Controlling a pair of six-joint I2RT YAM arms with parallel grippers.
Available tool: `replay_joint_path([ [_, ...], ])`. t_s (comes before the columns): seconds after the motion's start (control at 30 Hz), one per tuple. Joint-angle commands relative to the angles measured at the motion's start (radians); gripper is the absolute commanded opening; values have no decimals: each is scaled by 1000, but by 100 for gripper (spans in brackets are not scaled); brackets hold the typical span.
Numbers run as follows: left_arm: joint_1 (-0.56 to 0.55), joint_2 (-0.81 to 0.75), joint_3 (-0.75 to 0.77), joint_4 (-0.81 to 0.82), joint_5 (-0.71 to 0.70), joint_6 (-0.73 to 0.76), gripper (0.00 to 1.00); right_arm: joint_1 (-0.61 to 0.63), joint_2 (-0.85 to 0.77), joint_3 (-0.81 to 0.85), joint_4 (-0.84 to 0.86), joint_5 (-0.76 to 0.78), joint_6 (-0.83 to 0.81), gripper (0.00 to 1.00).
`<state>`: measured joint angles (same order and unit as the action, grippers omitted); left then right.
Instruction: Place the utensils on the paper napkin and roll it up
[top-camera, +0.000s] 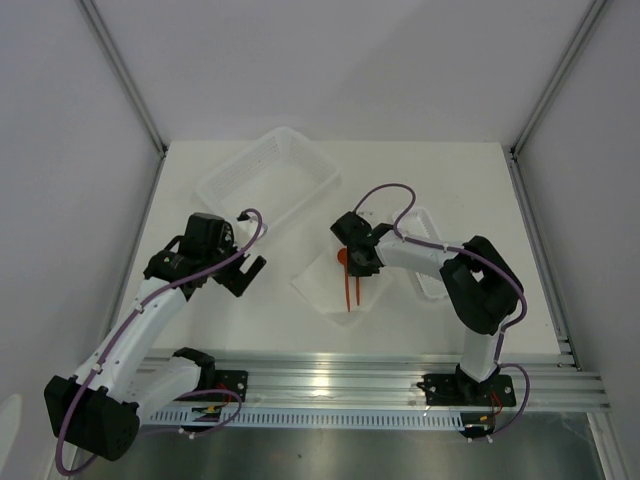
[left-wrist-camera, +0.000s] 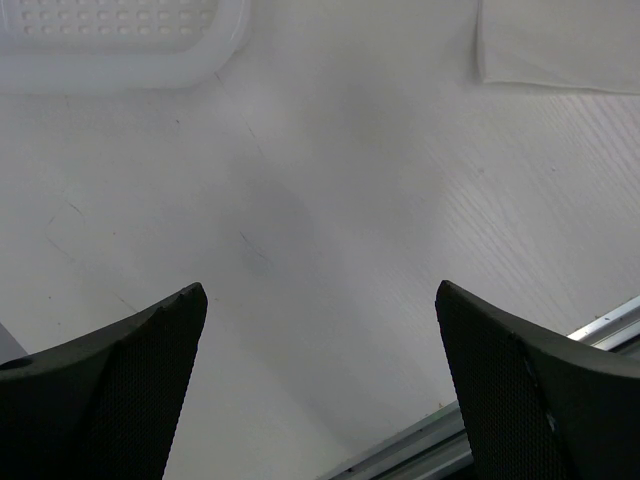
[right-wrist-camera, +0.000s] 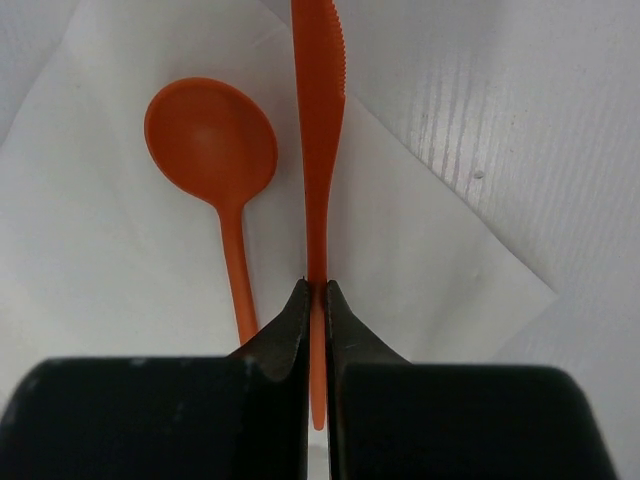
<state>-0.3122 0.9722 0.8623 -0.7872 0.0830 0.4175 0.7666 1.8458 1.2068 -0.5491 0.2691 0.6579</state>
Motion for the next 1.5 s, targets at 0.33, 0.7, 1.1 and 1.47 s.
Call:
replay_joint_path([
  [0.33,-5,-23,-11,22,23,-16,99,26,35,66,-12,-4,-26,0],
  [0.7,-5,-18,-13,25,26,-14,99,-9,69,126,-31,-65,-58,0],
  [1.1,-5,-10,-9,23,31,-14,100,-7,73,126,-81,-74,-29,0],
  [1.47,-5,-12,-11,23,37,-11,99,-13,104,169,-137,-157,58,0],
])
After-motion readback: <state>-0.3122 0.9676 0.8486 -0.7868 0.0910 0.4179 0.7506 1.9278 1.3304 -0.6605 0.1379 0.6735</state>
